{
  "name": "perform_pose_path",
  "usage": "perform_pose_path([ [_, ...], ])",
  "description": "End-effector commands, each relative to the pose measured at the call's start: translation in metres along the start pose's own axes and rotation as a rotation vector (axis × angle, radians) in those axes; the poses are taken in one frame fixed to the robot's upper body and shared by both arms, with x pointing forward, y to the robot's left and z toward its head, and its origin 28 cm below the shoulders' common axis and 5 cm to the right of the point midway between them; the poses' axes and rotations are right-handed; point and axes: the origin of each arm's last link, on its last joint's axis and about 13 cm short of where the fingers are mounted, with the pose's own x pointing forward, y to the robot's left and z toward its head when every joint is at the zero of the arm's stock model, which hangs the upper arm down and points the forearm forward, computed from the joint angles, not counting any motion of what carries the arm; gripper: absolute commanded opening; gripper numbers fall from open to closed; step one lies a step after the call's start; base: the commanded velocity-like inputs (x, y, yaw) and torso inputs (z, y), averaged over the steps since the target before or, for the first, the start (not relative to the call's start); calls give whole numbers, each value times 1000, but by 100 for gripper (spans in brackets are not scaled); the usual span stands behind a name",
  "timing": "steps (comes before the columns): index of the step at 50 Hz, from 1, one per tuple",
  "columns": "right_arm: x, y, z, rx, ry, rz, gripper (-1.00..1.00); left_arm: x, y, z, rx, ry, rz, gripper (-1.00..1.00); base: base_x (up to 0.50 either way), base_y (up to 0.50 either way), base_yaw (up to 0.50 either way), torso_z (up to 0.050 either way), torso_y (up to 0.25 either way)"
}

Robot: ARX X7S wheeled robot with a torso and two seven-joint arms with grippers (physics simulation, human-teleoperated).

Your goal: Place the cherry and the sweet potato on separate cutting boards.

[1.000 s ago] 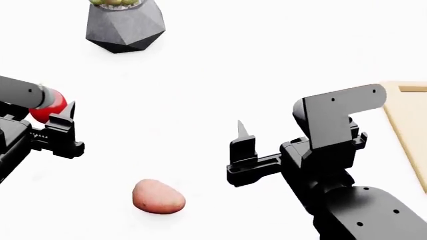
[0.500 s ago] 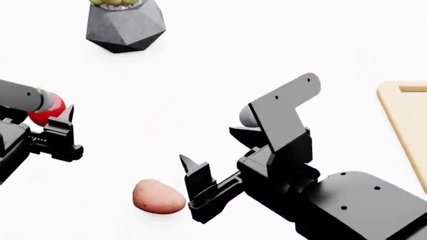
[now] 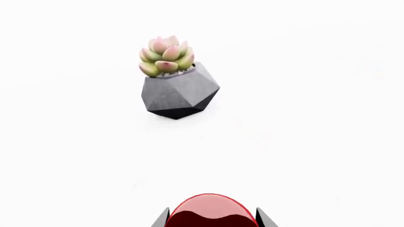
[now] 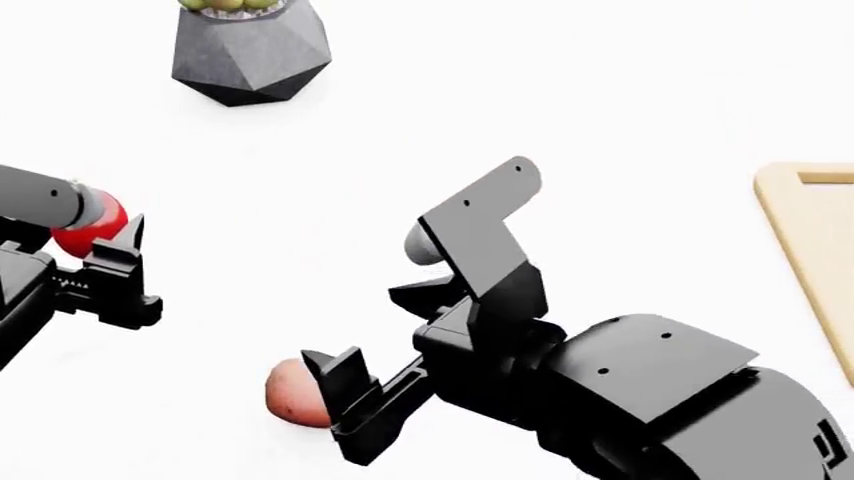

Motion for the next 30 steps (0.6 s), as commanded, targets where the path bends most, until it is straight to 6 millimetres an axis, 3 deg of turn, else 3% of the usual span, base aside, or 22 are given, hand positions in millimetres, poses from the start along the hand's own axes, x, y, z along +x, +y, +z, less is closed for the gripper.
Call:
perform_pose_path([
  [1, 19, -10, -6, 22, 62, 9, 100, -1, -1, 4, -2, -1, -1, -100, 0, 0, 0, 0, 0],
  [15, 44, -11, -13, 28, 133, 82, 100, -4, 0, 2, 0, 8, -1, -100, 0, 0, 0, 0, 0],
  [30, 47, -8, -33, 99, 185, 128, 100, -7, 2, 2, 0, 10, 4, -100, 0, 0, 0, 0, 0],
])
